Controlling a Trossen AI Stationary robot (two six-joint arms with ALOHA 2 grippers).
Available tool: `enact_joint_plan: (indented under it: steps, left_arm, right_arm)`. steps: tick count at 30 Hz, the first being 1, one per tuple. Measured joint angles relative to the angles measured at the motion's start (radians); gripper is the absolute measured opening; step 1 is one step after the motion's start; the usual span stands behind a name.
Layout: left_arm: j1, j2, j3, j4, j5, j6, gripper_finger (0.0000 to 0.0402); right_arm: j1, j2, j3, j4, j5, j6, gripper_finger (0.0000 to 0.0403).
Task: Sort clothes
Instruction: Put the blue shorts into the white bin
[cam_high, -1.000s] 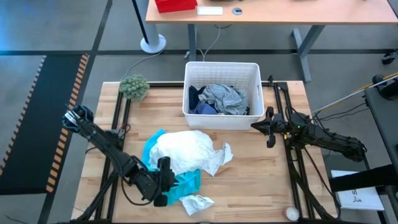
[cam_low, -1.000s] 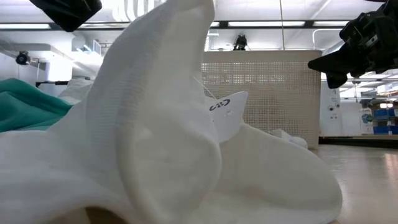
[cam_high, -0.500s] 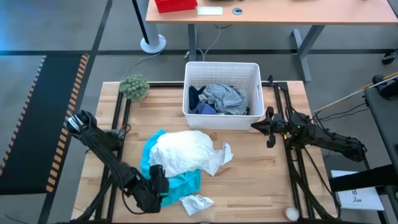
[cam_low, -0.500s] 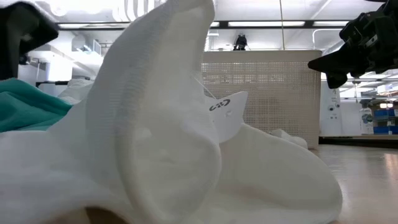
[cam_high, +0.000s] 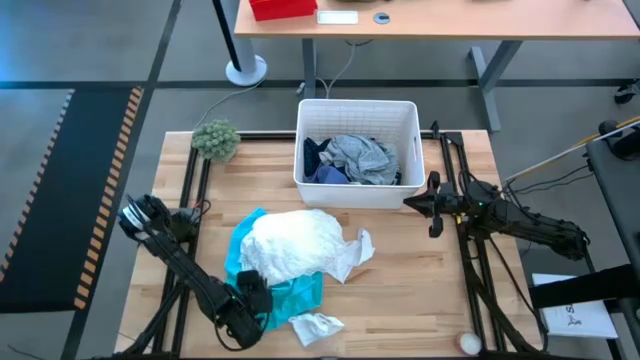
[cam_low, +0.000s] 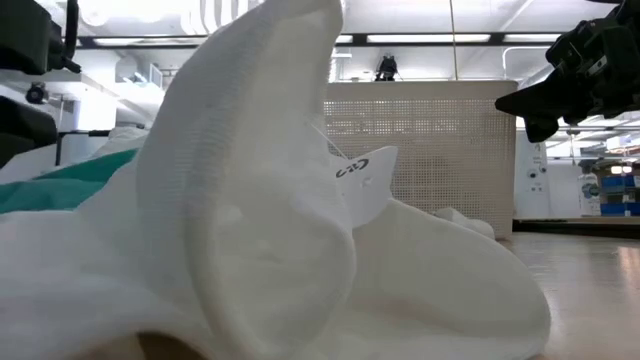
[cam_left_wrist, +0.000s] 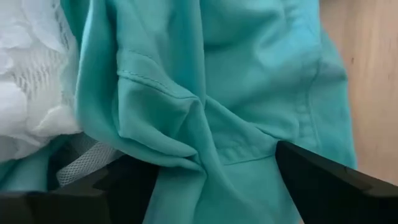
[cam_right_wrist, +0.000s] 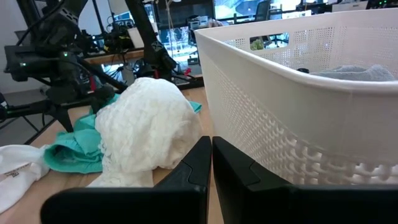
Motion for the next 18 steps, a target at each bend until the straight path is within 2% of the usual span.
enact_joint_plan:
  steps: [5, 11, 15, 18]
  left_arm:
    - [-0.002, 0.048, 0.006, 0.002, -0.015, -0.049, 0.0314]
    - [-0.002, 0.076, 0.008, 0.028, -0.05, -0.084, 0.0289]
    - [0.004, 0.077, 0.007, 0.029, -0.071, -0.106, 0.0248]
    - [0.005, 0.078, 0.005, 0.026, -0.089, -0.108, 0.0187]
  right_arm:
    - [0.0, 0.0, 0.0, 0.0, 0.0, 0.0, 0.0]
    - [0.0, 0.0, 0.0, 0.0, 0.0, 0.0, 0.0]
    - [0.0, 0.0, 0.0, 0.0, 0.0, 0.0, 0.0]
    - [0.0, 0.0, 0.0, 0.0, 0.0, 0.0, 0.0]
